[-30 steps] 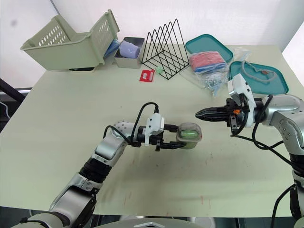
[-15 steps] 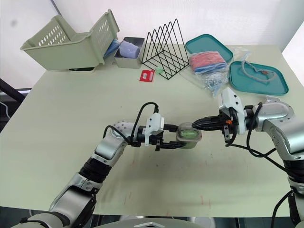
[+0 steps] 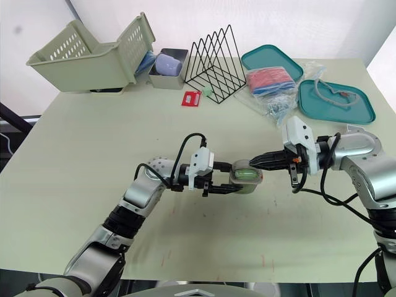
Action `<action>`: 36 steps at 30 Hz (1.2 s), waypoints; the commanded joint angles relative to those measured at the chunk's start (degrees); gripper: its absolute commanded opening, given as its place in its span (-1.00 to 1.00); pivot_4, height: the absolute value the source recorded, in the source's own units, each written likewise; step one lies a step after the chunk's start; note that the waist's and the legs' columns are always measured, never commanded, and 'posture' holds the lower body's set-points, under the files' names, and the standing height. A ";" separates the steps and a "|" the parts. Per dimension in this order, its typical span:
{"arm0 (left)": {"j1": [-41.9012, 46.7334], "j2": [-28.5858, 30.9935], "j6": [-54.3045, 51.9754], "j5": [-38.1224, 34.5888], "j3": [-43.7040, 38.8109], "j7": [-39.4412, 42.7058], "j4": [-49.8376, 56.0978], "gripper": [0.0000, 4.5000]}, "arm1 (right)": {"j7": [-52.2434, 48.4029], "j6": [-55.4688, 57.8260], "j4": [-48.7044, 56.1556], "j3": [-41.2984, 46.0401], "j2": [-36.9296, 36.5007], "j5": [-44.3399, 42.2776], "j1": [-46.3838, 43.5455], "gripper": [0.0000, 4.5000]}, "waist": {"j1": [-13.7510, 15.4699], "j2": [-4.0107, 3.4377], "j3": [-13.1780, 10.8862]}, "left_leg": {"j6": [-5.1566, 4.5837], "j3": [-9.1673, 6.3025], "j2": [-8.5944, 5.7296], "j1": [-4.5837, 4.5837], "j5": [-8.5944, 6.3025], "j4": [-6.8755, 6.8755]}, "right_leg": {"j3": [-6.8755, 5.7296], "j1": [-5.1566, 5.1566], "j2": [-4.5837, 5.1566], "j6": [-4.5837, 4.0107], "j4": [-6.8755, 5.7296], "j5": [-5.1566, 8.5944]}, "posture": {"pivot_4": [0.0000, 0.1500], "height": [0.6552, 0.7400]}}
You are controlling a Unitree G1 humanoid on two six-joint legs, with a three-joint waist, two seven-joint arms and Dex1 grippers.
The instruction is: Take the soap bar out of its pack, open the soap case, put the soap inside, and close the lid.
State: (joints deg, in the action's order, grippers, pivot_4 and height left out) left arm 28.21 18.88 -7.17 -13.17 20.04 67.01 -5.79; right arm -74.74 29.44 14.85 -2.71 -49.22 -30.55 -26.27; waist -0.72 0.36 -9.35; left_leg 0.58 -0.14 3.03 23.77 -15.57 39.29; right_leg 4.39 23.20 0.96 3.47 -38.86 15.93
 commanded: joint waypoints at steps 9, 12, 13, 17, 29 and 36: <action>0.25 0.08 0.18 0.23 -0.93 -1.07 0.60 -0.10 | -0.51 -3.66 1.10 -4.29 -0.36 3.87 2.18 -0.98 | -0.02 0.01 0.01 | 0.00 -0.01 0.00 -0.04 0.00 0.00 | 0.00 -0.04 0.00 0.00 0.00 0.00 | 1.00 1.00; 0.19 0.22 0.07 0.20 -0.98 -1.08 0.78 -0.10 | -0.48 -4.45 0.86 -4.80 -0.32 4.41 2.75 -0.98 | -0.01 0.02 0.02 | 0.00 -0.02 0.00 -0.05 0.00 0.01 | -0.01 -0.06 0.00 0.00 0.00 0.00 | 1.00 1.00; 0.16 0.26 0.02 0.18 -1.00 -1.09 0.86 -0.10 | -0.50 -4.60 0.79 -4.81 -0.33 4.42 3.01 -0.98 | -0.01 0.02 0.02 | 0.00 -0.02 0.00 -0.06 0.00 0.01 | -0.02 -0.07 0.00 0.00 0.01 0.00 | 1.00 1.00; 0.06 0.40 -0.06 0.17 -1.12 -1.15 1.01 -0.10 | 0.56 -4.02 0.74 -3.55 0.24 3.06 3.94 -0.98 | -0.01 0.02 0.03 | 0.00 -0.04 0.00 -0.08 0.00 0.01 | -0.02 -0.09 -0.01 0.00 0.01 0.00 | 1.00 1.00; 0.23 0.91 -0.07 -0.29 -1.44 -1.01 0.70 -0.10 | 5.38 0.59 -3.80 6.72 1.61 -4.26 4.33 -0.98 | -0.06 0.02 0.02 | 0.00 -0.05 0.00 -0.05 0.00 0.02 | -0.03 -0.09 0.00 0.00 0.01 0.00 | 1.00 1.00; -0.07 1.12 -0.27 -0.41 -1.30 -1.29 1.15 -0.10 | -1.69 -10.81 -7.15 9.55 2.18 -2.69 12.77 -0.13 | 0.03 0.03 0.02 | 0.00 -0.05 -0.01 -0.03 0.00 0.02 | -0.05 -0.10 0.00 0.00 0.03 0.00 | 1.00 1.00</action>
State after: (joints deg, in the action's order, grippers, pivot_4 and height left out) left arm 28.19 19.44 -7.45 -13.64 20.04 66.37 -5.73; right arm -73.71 22.97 7.86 4.67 -46.93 -33.32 -14.85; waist -0.69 0.39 -9.33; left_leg 0.58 -0.21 3.03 23.74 -15.57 39.30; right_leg 4.33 23.10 0.96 3.47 -38.83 15.93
